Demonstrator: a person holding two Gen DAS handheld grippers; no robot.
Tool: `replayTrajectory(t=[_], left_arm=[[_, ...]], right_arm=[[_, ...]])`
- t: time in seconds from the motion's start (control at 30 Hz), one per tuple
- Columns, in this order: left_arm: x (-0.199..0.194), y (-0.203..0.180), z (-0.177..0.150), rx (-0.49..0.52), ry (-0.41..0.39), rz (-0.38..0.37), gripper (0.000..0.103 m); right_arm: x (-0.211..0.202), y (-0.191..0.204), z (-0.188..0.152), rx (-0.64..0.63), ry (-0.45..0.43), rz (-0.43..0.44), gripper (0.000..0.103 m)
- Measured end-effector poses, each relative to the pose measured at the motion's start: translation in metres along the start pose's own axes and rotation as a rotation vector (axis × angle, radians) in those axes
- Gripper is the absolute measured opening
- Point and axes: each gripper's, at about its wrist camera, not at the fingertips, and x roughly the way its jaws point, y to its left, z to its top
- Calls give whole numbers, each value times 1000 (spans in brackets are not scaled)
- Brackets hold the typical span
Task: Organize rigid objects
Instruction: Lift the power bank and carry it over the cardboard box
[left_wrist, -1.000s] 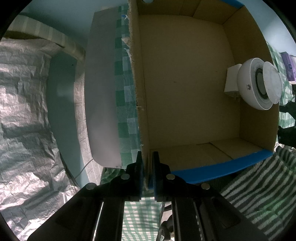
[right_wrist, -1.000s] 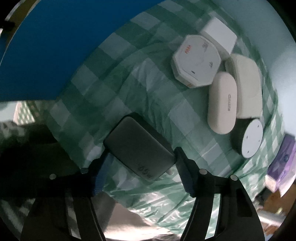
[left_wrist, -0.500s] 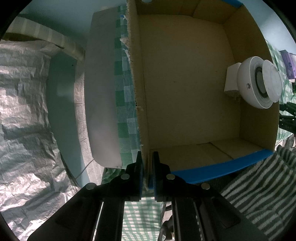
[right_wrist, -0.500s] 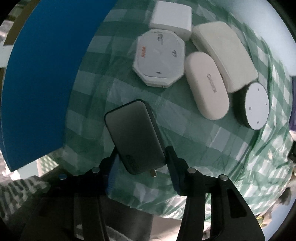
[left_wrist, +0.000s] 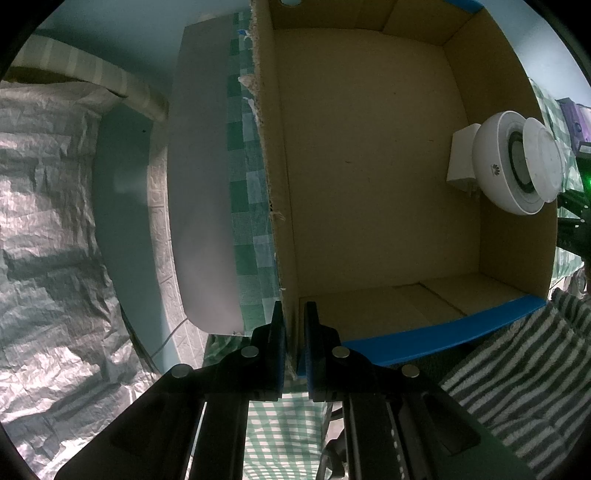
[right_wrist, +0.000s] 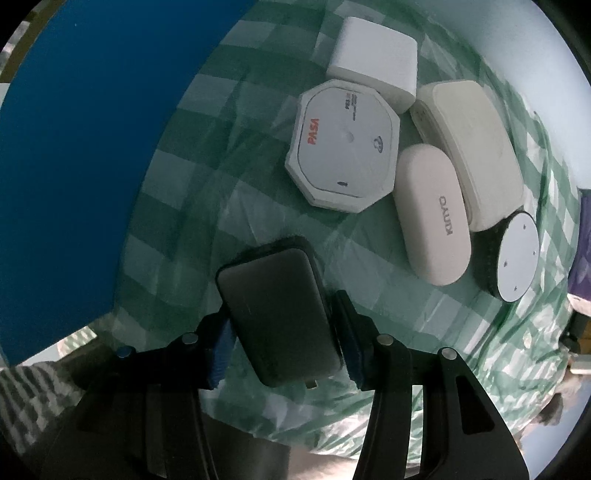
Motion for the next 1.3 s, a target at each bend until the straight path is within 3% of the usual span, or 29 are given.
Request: replayTrajectory(t=[0.17,0.47,0.83,1.1,1.3], left_arm=[[-1,0,0,0,-2,-2,7],[-1,-2,-1,2,-3,1,7],[-1,-2,0,3,-3,1,7],[-1,-2,0,9,-2,4,7],[0,-1,-1,15,-2,5,7]], right_arm=[[-4,0,4,21,-18,14,42],[-21,-1,-5,33,-38,73,42],[-91,9,-9,-4,-109,130,42],[-137,40,-9,-85,-155,168,42],[-142,65,-2,-157,-162,171,42]])
